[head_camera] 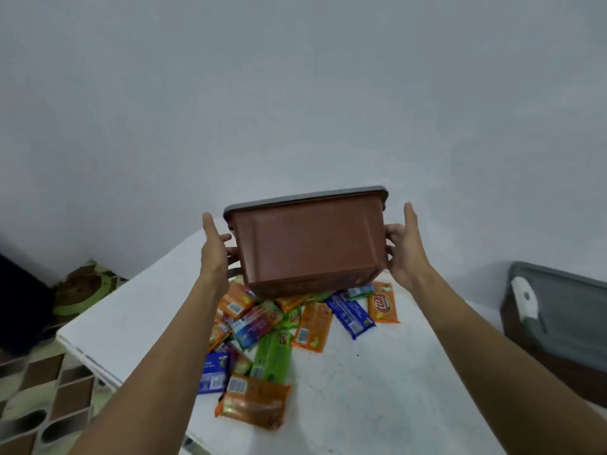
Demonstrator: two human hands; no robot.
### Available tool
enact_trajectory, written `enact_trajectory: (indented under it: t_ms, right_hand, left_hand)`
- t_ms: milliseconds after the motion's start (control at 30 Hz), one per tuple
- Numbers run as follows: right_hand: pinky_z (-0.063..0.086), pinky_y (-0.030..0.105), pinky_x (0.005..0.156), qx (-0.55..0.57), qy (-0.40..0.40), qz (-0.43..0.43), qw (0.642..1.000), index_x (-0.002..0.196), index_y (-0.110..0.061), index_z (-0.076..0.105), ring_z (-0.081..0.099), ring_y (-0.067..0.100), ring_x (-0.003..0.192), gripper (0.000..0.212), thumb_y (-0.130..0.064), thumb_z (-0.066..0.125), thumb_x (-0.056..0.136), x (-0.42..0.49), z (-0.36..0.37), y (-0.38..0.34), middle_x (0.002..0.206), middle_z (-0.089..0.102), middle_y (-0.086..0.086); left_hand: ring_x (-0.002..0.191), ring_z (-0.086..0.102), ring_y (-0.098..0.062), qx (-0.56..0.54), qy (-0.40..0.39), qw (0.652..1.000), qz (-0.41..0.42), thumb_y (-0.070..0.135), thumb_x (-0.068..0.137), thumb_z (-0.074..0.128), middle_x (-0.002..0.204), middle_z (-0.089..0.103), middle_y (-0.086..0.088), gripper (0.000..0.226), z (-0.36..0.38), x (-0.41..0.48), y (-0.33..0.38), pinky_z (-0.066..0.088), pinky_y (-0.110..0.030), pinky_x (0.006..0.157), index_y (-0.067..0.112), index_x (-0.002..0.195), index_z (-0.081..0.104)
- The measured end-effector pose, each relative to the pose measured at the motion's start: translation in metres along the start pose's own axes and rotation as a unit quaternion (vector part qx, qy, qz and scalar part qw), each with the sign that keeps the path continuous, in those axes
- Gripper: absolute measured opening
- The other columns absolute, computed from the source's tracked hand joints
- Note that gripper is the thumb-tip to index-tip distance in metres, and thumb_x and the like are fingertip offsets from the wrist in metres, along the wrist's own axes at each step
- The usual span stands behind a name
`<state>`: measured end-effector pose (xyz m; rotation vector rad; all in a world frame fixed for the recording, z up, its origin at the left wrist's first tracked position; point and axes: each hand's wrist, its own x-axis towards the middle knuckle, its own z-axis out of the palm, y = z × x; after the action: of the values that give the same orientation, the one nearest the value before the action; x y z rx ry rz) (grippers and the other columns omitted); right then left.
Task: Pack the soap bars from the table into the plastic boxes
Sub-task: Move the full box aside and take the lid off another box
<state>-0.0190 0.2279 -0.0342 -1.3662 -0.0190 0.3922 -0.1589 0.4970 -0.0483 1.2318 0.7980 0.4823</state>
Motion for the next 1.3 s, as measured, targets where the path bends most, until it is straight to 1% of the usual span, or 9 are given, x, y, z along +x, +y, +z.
enact_trajectory:
  t_ms: [100,200,333,500,733,867,967,1167,1300]
  right_hand:
    - [0.051,0.038,0.072,0.028,0.014,0.035,0.999,0.106,-0.014,0.062,0.059,0.022,0.084,0.077,-0.080,0.030,0.084,-0.015,-0.048,0.000,0.099,0.062,0.006]
    - [0.048,0.032,0.064,0.025,0.022,0.067,0.997,0.109,-0.016,0.062,0.059,0.019,0.075,0.068,-0.076,0.048,0.081,-0.037,-0.083,0.001,0.095,0.062,0.006]
    - [0.048,0.029,0.062,0.005,0.013,0.073,0.997,0.106,-0.015,0.062,0.061,0.016,0.076,0.032,-0.037,0.070,0.084,-0.069,-0.124,0.008,0.103,0.058,0.003]
    - [0.058,0.037,0.076,-0.131,0.030,0.042,0.990,0.115,-0.010,0.064,0.068,0.023,0.095,0.032,-0.023,0.069,0.086,-0.114,-0.178,0.026,0.110,0.068,0.008]
    - [0.052,0.029,0.068,-0.329,0.116,-0.003,0.937,0.121,-0.019,0.049,0.059,0.019,0.096,0.042,-0.027,0.069,0.086,-0.186,-0.229,0.056,0.111,0.058,0.002]
    - [0.044,0.021,0.062,-0.415,0.165,-0.032,0.894,0.127,-0.020,0.042,0.057,0.011,0.083,0.042,-0.031,0.061,0.092,-0.220,-0.245,0.068,0.106,0.058,-0.001]
    - [0.042,0.024,0.073,-0.459,0.200,-0.060,0.863,0.132,-0.017,0.044,0.056,0.015,0.083,0.041,-0.031,0.055,0.096,-0.244,-0.253,0.073,0.105,0.058,-0.003]
    - [0.041,0.025,0.077,-0.509,0.243,-0.057,0.824,0.140,-0.016,0.044,0.054,0.014,0.077,0.042,-0.028,0.047,0.100,-0.277,-0.268,0.079,0.101,0.065,0.004]
    - [0.046,0.030,0.081,-0.439,0.267,-0.024,0.857,0.137,-0.015,0.051,0.058,0.014,0.083,0.038,-0.027,0.043,0.102,-0.290,-0.282,0.084,0.110,0.065,0.007]
  left_hand:
    - [0.072,0.060,-0.023,0.012,-0.045,0.997,-0.054,0.079,0.085,0.024,0.083,0.062,-0.009,0.078,0.016,-0.022,-0.010,0.051,-0.035,0.063,0.011,0.101,0.060]
    - [0.075,0.061,-0.024,0.050,-0.103,0.989,-0.098,0.074,0.083,0.045,0.089,0.063,-0.010,0.069,0.030,-0.037,-0.022,0.052,-0.032,0.064,0.010,0.101,0.063]
    - [0.061,0.064,-0.016,0.083,-0.128,0.986,-0.064,0.036,0.083,0.069,0.093,0.064,-0.004,0.028,0.055,-0.066,-0.035,0.051,-0.023,0.047,0.013,0.100,0.064]
    - [0.072,0.062,-0.020,0.196,-0.181,0.963,-0.014,0.017,0.086,0.068,0.093,0.065,-0.011,0.012,0.072,-0.108,-0.057,0.053,-0.031,0.063,0.008,0.094,0.065]
    - [0.080,0.061,-0.024,0.466,-0.193,0.856,0.114,0.039,0.084,0.068,0.085,0.066,-0.007,0.032,0.092,-0.157,-0.102,0.047,-0.038,0.070,0.007,0.085,0.064]
    - [0.077,0.059,-0.028,0.494,-0.181,0.820,0.226,0.033,0.090,0.062,0.082,0.064,-0.009,0.029,0.110,-0.184,-0.121,0.041,-0.035,0.063,0.004,0.083,0.061]
    - [0.074,0.058,-0.025,0.507,-0.179,0.796,0.278,0.036,0.093,0.055,0.086,0.066,-0.011,0.028,0.116,-0.193,-0.137,0.034,-0.030,0.059,0.008,0.089,0.060]
    - [0.088,0.061,-0.040,0.586,-0.166,0.717,0.338,0.035,0.100,0.039,0.099,0.065,-0.023,0.034,0.125,-0.222,-0.161,0.047,-0.043,0.072,0.005,0.105,0.054]
    - [0.082,0.058,-0.036,0.548,-0.234,0.757,0.268,0.027,0.101,0.035,0.083,0.062,-0.018,0.037,0.120,-0.213,-0.158,0.038,-0.036,0.064,0.007,0.079,0.056]
